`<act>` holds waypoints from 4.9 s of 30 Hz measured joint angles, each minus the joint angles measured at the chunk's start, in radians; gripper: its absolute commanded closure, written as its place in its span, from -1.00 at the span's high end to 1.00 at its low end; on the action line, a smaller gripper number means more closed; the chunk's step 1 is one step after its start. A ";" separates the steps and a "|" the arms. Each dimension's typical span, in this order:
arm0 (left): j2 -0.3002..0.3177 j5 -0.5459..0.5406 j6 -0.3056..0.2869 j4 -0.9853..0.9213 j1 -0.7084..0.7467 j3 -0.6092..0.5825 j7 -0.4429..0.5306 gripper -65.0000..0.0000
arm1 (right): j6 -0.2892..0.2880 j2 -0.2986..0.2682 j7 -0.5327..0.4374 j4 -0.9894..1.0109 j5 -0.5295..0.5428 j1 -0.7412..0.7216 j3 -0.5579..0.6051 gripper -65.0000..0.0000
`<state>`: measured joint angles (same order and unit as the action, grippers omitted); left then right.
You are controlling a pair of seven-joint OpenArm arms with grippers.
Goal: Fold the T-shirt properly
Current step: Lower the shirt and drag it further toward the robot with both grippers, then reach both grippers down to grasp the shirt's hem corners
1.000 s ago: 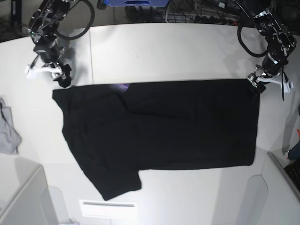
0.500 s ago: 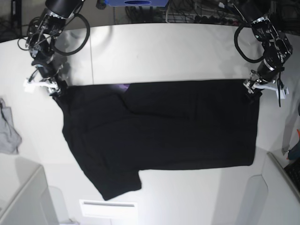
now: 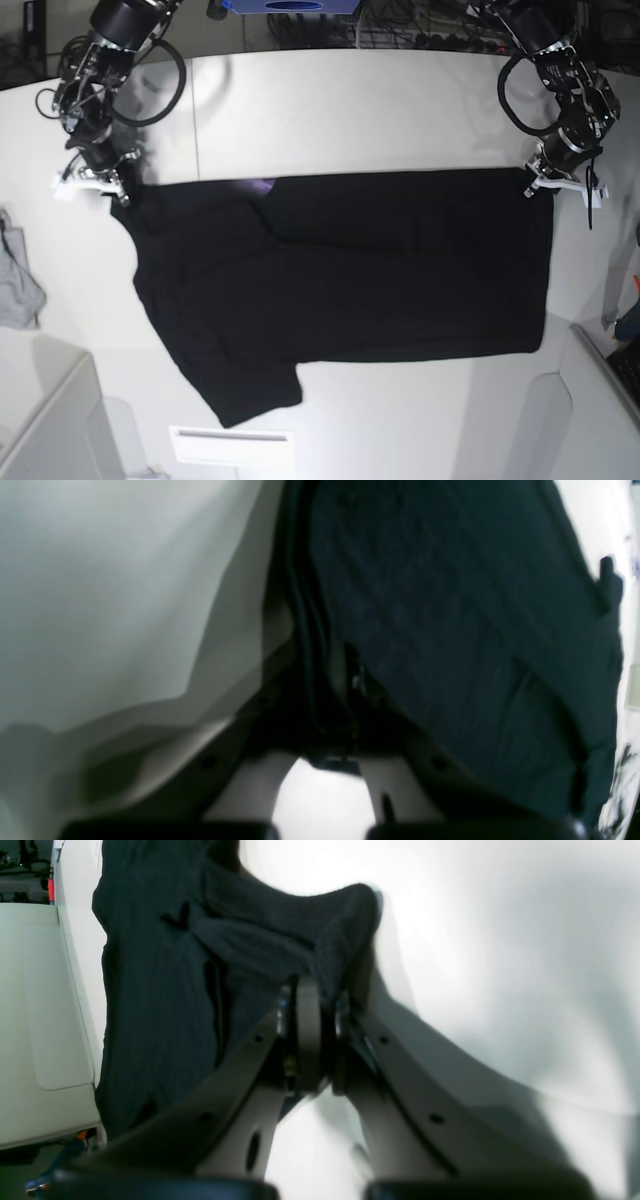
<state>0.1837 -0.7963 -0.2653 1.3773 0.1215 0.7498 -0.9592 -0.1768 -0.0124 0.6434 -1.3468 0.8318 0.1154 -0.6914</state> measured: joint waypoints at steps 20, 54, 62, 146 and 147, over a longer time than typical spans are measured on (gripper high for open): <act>0.042 0.002 0.000 0.295 0.413 0.011 -0.046 -1.00 | 0.019 0.082 0.026 -0.417 -0.020 0.471 0.002 -1.00; 0.036 0.003 0.000 0.308 0.442 0.080 -0.047 0.01 | 0.020 0.110 0.037 -0.470 -0.024 0.533 0.003 -0.12; 0.035 0.003 0.001 0.381 0.427 0.232 -0.052 0.55 | 0.021 0.106 0.046 -0.544 -0.028 0.496 -0.121 -0.12; 0.196 0.650 0.000 -0.485 -0.476 -0.273 0.248 0.54 | 0.011 -0.158 -0.009 0.524 -0.368 -0.583 0.678 -1.00; 0.195 0.650 0.000 -0.485 -0.476 -0.273 0.249 0.54 | 0.011 -0.158 -0.009 0.524 -0.368 -0.583 0.678 -1.00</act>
<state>0.3782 -0.1459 -0.2649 0.8921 -0.3550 0.4770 -0.7105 -0.1654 -0.1707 0.6346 -0.8227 0.4637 -0.4671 -0.0139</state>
